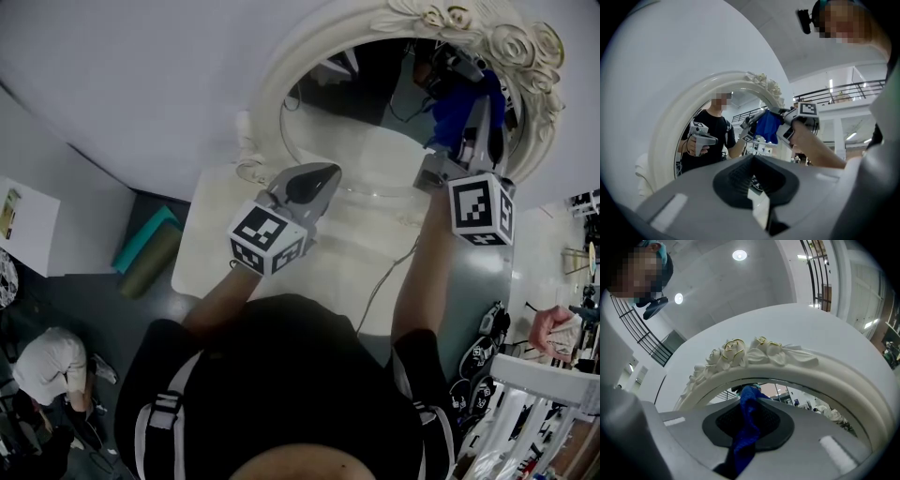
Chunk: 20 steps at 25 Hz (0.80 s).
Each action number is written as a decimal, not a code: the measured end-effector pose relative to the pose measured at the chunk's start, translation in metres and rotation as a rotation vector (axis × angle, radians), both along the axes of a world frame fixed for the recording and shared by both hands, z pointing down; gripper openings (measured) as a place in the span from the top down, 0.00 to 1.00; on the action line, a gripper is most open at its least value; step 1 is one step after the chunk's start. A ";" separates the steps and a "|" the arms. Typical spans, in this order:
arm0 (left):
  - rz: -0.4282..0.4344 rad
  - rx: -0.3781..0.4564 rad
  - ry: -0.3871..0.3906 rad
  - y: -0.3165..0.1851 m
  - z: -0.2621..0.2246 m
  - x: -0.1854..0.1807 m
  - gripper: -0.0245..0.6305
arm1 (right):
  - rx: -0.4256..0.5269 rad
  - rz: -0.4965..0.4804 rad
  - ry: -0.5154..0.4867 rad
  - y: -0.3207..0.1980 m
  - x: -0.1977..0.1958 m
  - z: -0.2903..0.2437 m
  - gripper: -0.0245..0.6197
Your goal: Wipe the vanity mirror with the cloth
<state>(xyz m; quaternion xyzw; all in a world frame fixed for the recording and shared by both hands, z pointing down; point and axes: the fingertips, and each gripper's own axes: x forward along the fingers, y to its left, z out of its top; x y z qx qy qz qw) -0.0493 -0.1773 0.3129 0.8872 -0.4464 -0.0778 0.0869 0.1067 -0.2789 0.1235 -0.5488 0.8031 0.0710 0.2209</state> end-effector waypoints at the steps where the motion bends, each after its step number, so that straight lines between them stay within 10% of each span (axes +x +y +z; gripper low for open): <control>1: -0.001 0.000 0.000 0.001 0.000 -0.002 0.95 | 0.001 -0.002 0.000 0.000 -0.003 -0.001 0.90; 20: -0.040 -0.004 0.003 0.007 0.003 -0.039 0.95 | 0.052 -0.090 0.074 0.008 -0.091 -0.005 0.90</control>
